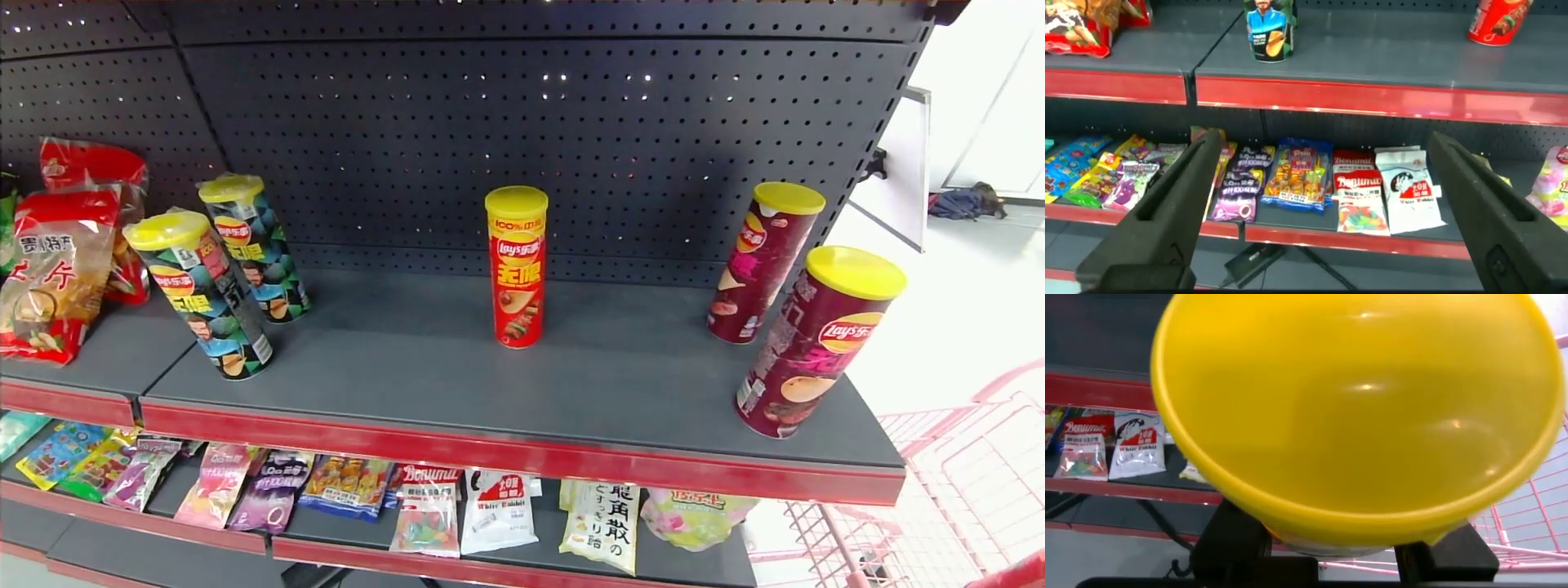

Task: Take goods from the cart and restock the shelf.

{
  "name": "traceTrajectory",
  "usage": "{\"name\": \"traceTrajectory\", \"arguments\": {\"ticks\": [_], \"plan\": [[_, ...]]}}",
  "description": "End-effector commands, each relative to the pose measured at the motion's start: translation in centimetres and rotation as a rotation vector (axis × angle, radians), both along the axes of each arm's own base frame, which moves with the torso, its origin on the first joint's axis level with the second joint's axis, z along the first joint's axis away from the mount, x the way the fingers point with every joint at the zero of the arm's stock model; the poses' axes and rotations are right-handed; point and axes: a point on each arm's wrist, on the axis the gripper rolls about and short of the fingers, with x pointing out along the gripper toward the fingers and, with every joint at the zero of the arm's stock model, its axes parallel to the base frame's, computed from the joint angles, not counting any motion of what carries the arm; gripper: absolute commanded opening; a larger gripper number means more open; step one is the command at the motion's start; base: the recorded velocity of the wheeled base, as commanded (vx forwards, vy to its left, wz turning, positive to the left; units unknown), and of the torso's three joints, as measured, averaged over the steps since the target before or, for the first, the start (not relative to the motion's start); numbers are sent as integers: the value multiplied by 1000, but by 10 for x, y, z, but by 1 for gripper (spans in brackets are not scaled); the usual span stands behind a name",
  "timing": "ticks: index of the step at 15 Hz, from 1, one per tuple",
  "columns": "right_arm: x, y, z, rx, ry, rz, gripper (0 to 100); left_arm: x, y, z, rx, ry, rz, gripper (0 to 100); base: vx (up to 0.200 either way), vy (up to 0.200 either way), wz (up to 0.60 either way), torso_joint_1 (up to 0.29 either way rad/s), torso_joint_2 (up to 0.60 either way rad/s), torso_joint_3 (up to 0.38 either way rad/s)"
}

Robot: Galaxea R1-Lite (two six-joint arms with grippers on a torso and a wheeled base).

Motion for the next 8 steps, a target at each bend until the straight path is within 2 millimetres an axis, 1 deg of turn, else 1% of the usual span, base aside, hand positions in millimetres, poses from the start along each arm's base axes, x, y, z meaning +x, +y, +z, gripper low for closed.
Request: {"name": "traceTrajectory", "arguments": {"ticks": [1, 2, 4, 8], "plan": [[-11, 0, -8, 4, -56, 2, 0, 0, 0, 0, 0, 0, 0, 100, 0, 0, 0, 0, 0, 0], [-15, 0, -16, 12, -67, 2, 0, 0, 0, 0, 2, 0, 0, 100, 0, 200, 0, 2, -2, -2], [-20, 0, -25, 20, -87, 20, 0, 0, 0, 0, 9, 0, -2, 100, 0, 200, 0, -5, 0, 5], [-24, 1, -35, 23, -108, 44, 0, 0, 0, 0, 9, 0, -2, 100, 0, 200, 0, 4, 1, 1]]}}
